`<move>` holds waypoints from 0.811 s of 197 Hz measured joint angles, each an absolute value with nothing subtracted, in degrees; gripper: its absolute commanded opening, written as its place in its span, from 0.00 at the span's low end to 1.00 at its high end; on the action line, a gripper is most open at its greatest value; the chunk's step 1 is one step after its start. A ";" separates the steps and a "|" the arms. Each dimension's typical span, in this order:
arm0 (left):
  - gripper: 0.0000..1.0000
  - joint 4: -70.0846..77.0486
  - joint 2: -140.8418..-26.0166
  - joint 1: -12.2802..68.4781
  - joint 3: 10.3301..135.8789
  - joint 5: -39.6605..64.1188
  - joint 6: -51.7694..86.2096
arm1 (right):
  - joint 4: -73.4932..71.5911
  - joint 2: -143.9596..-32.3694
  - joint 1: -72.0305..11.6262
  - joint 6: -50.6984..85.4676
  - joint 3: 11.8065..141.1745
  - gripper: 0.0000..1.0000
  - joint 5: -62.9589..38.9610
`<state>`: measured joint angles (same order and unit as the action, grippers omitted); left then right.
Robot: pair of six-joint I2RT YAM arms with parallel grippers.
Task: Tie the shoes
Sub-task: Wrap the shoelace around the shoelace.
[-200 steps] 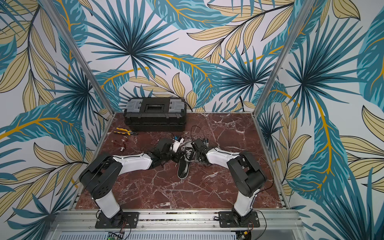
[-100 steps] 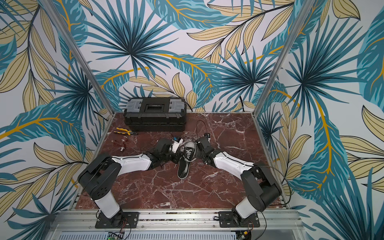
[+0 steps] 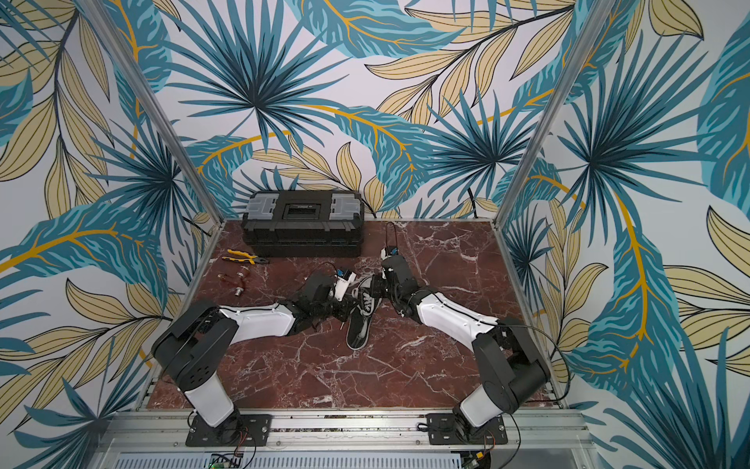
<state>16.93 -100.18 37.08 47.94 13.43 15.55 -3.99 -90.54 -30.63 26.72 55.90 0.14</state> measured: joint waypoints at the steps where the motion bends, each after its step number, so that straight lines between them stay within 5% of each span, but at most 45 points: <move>1: 0.00 16.97 -100.18 37.08 47.88 13.41 15.62 | -4.05 -90.63 -30.63 26.72 55.99 0.00 0.01; 93: 0.00 24.18 -100.18 37.06 43.92 12.62 22.46 | -7.90 -96.68 -30.76 26.94 63.37 0.00 -12.01; 160: 0.00 24.60 -100.18 37.06 43.90 12.14 22.98 | 7.92 -96.66 -30.76 26.57 64.38 0.33 -1.30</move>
